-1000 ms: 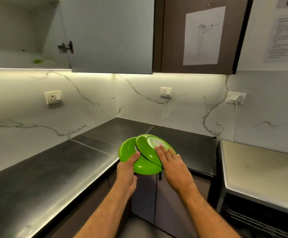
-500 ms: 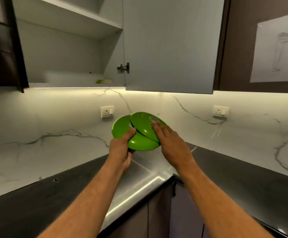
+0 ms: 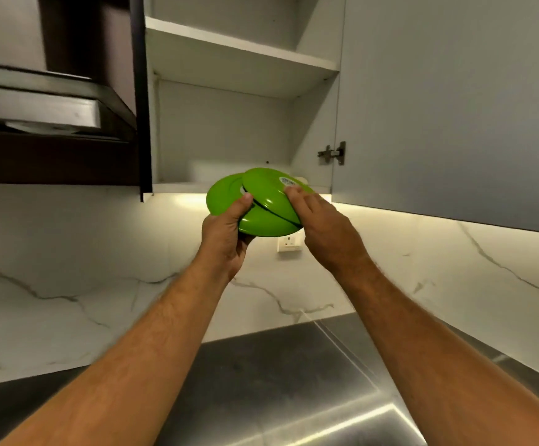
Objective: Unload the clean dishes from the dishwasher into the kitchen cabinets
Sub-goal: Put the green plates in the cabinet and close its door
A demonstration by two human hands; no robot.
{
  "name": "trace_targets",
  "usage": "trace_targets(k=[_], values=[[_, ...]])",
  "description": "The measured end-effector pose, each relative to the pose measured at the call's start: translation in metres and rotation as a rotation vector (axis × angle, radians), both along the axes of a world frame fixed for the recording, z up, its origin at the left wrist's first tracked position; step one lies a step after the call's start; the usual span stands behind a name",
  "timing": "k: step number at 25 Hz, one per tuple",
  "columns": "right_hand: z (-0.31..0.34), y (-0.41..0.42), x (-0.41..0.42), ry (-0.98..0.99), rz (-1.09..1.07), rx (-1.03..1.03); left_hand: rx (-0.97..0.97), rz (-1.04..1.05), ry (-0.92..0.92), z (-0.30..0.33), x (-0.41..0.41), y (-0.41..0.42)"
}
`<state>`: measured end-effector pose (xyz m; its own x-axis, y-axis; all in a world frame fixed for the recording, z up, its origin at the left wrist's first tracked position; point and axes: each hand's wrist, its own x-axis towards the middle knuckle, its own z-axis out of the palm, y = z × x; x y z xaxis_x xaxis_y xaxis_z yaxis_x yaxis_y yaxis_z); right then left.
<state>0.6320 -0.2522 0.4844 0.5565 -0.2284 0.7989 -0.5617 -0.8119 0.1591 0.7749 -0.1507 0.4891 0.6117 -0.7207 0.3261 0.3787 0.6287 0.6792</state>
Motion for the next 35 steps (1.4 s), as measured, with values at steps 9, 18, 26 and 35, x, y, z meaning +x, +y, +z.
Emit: trace_targets(k=[9,18,26,35], values=[[0.069,-0.059,0.113,-0.051,0.047,-0.173,-0.027,0.109,-0.108,0.082,0.124,-0.054],[0.081,-0.122,0.206,0.013,0.098,-0.085,0.096,0.225,-0.111,0.096,0.201,-0.104],[0.118,-0.172,0.256,0.036,0.191,0.006,0.240,0.305,-0.211,0.139,0.229,-0.141],[0.124,-0.205,0.285,0.063,0.206,0.031,0.348,0.387,-0.289,0.153,0.252,-0.174]])
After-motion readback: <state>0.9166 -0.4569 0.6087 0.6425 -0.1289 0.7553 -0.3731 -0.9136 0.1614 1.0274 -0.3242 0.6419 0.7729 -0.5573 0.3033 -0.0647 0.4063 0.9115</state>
